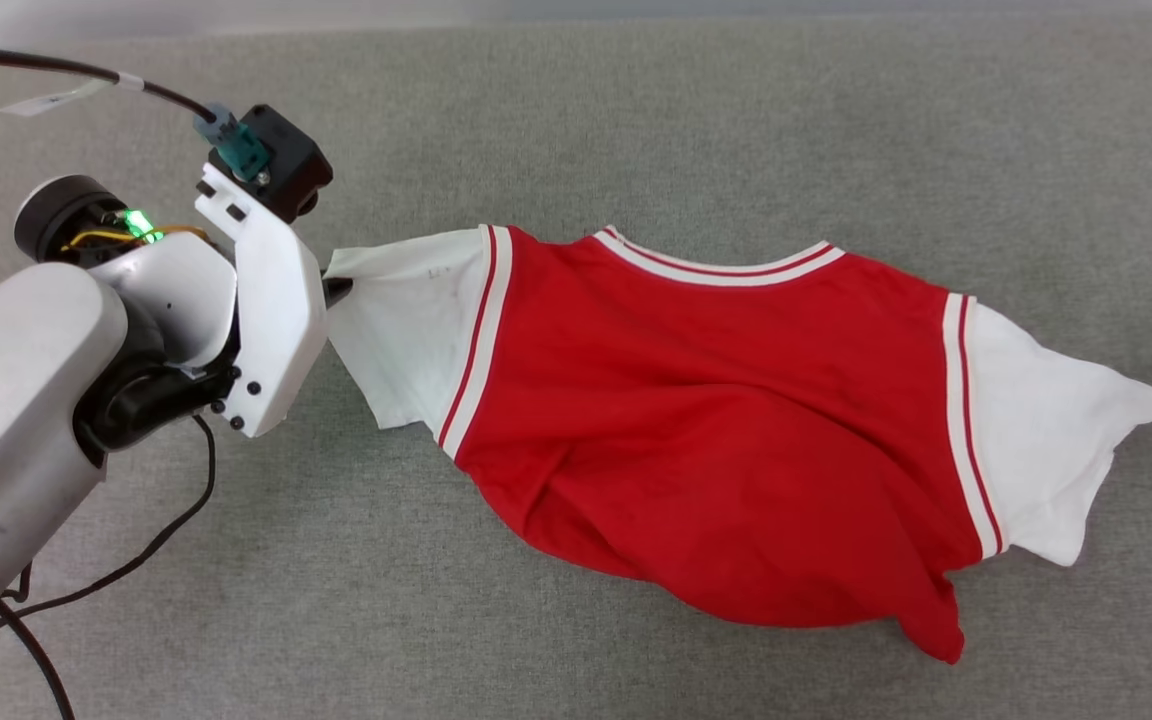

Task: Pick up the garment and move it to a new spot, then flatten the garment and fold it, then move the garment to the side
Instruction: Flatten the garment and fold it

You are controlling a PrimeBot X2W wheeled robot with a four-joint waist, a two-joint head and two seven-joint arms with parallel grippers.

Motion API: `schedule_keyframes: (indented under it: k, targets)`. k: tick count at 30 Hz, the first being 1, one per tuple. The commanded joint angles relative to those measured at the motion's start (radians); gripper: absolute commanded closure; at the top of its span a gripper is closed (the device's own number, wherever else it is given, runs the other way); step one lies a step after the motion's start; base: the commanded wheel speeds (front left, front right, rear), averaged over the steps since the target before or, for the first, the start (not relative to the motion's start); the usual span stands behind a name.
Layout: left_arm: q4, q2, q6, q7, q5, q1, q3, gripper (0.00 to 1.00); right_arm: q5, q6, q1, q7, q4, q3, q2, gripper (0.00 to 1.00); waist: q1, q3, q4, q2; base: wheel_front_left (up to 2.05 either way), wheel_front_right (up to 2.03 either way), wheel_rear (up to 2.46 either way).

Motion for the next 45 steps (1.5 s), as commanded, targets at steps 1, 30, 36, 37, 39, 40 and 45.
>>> schedule_keyframes:
  k: [1, 30, 36, 37, 39, 40, 45]
  targets:
    - [-0.003, -0.001, 0.005, -0.004, 0.008, -0.014, 0.003, 1.0, 0.02, -0.001, -0.03, 0.02, 0.03, 0.0, 0.025, 0.0, 0.0, 0.027, 0.006, 0.0, 0.0, 0.0, 0.0]
    - [-0.001, -0.005, -0.006, -0.219, 0.044, -0.058, 0.052, 1.0, 0.052, -0.001, -0.16, -0.32, 0.058, 0.166, 0.02, 1.0, 0.0, -0.093, -0.011, 0.0, 0.0, 0.0, 0.0]
    - [-0.062, 0.009, 0.007, -0.261, 0.067, -0.093, 0.084, 1.0, 0.022, -0.001, -0.208, -0.406, -0.021, 0.137, -0.016, 1.0, 0.0, -0.126, -0.013, 0.0, 0.0, 0.0, 0.0]
    - [-0.07, 0.008, 0.011, -0.268, 0.07, -0.103, 0.092, 1.0, 0.011, -0.001, -0.221, -0.424, -0.03, 0.129, -0.016, 1.0, 0.0, -0.13, -0.013, 0.0, 0.0, 0.0, 0.0]
    - [-0.082, 0.0, 0.019, -0.282, 0.081, -0.124, 0.104, 1.0, -0.006, -0.001, -0.245, -0.457, -0.037, 0.11, -0.004, 1.0, 0.0, -0.135, -0.012, 0.0, 0.0, 0.0, 0.0]
    - [-0.083, -0.005, 0.023, -0.291, 0.086, -0.136, 0.112, 1.0, -0.012, -0.001, -0.257, -0.466, -0.036, 0.1, 0.006, 1.0, 0.0, -0.136, -0.012, 0.0, 0.0, 0.0, 0.0]
    - [-0.046, -0.05, 0.032, -0.339, 0.118, -0.211, 0.14, 1.0, -0.076, -0.001, -0.367, -0.486, 0.004, 0.067, 0.065, 1.0, 0.0, -0.119, -0.007, 0.0, 0.0, 0.0, 0.0]
